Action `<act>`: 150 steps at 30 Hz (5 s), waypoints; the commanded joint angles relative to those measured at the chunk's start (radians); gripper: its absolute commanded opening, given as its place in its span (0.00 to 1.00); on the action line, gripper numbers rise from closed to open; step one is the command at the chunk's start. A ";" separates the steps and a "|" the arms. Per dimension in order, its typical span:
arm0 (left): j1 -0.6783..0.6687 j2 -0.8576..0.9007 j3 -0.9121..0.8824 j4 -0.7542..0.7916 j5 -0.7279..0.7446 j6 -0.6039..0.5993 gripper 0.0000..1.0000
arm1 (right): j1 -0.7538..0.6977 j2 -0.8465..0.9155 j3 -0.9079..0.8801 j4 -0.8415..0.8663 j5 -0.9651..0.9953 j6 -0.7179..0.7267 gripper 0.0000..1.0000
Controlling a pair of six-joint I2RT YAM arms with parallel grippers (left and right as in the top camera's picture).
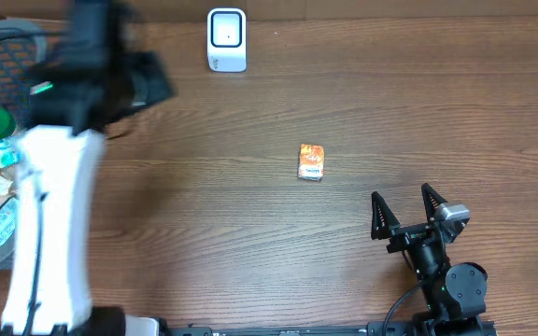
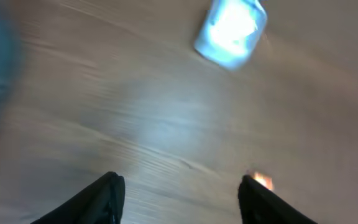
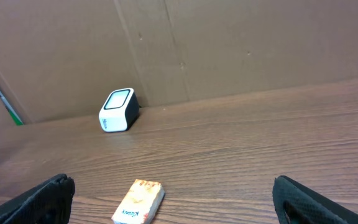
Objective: Scan the item barcode
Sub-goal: 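Carry the orange box to the scanner and set it on the table, then reach the left gripper into the basket and grasp the teal packet, then pass the teal packet by the scanner and place it beside the orange box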
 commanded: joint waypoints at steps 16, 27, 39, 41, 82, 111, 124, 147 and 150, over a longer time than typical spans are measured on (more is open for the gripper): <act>0.652 0.117 -0.031 0.153 -0.033 0.144 0.76 | -0.003 -0.010 -0.010 0.004 -0.002 -0.002 1.00; 0.663 0.382 -0.031 0.256 -0.027 0.458 0.78 | -0.003 -0.010 -0.010 0.004 -0.002 -0.002 1.00; 0.700 0.547 -0.031 0.321 -0.088 0.492 1.00 | -0.003 -0.010 -0.010 0.004 -0.002 -0.002 1.00; 0.702 0.573 -0.031 0.328 -0.088 0.513 1.00 | -0.003 -0.010 -0.010 0.004 -0.002 -0.002 1.00; 0.609 0.120 0.051 0.224 0.224 0.274 0.04 | -0.003 -0.010 -0.010 0.004 -0.002 -0.002 1.00; -0.407 0.428 -0.233 0.369 0.296 -0.199 0.04 | -0.003 -0.010 -0.010 0.004 -0.002 -0.002 1.00; -0.414 0.589 -0.233 0.397 0.317 -0.426 0.73 | -0.003 -0.010 -0.010 0.004 -0.002 -0.002 1.00; -0.290 0.072 0.019 0.177 0.055 -0.059 0.77 | -0.003 -0.010 -0.010 0.004 -0.002 -0.002 1.00; -0.181 -0.030 0.019 0.136 -0.047 -0.042 0.80 | -0.003 -0.010 -0.010 0.004 -0.002 -0.002 1.00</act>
